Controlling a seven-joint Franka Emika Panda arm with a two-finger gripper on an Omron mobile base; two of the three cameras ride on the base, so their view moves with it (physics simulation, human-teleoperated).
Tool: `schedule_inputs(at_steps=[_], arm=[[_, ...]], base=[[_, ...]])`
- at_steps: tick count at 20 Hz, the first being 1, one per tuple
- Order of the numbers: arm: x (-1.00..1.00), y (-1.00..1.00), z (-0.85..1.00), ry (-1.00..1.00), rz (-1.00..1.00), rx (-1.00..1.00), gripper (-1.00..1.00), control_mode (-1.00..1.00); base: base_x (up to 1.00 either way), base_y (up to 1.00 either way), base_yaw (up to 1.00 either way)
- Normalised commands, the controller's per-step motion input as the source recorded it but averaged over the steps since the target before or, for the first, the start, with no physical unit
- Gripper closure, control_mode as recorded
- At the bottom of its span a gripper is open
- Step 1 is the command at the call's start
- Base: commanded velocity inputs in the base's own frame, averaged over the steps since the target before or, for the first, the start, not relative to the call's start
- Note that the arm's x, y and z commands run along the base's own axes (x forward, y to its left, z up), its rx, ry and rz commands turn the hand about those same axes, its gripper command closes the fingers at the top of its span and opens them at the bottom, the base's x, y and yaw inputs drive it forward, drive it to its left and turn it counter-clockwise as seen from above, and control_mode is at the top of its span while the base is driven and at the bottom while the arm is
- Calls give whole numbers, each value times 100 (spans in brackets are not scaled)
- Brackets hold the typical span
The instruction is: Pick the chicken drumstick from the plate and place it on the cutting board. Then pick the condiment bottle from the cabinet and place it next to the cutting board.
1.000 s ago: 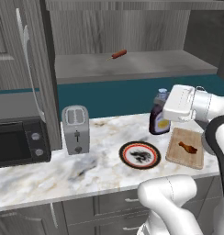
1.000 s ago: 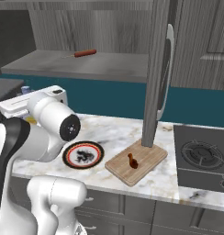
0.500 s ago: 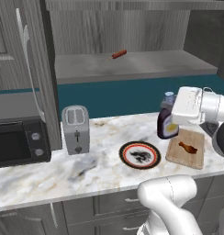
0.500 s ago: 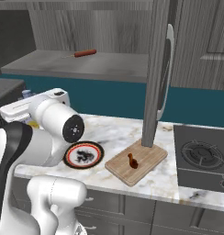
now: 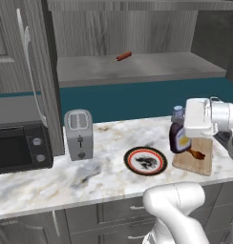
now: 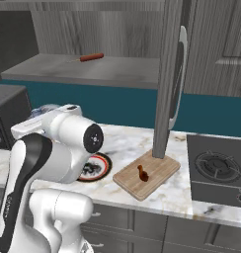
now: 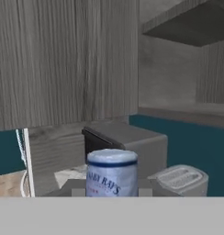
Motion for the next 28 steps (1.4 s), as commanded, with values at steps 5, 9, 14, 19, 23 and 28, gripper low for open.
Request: schedule_inputs(at_steps=[5, 9, 14, 19, 23, 28], arm=[[0, 0, -53, 0, 3, 0, 100, -100], [0, 0, -61, 0, 4, 5, 100, -100], [0, 0, -54, 0, 3, 9, 100, -100], [0, 0, -45, 0, 3, 10, 100, -100], [0, -4, -33, 0, 3, 9, 100, -100], [-8, -34, -7, 0, 1, 1, 100, -100]], base=[[0, 0, 0], [0, 0, 0], [0, 0, 0], [0, 0, 0], [0, 0, 0], [0, 0, 0]])
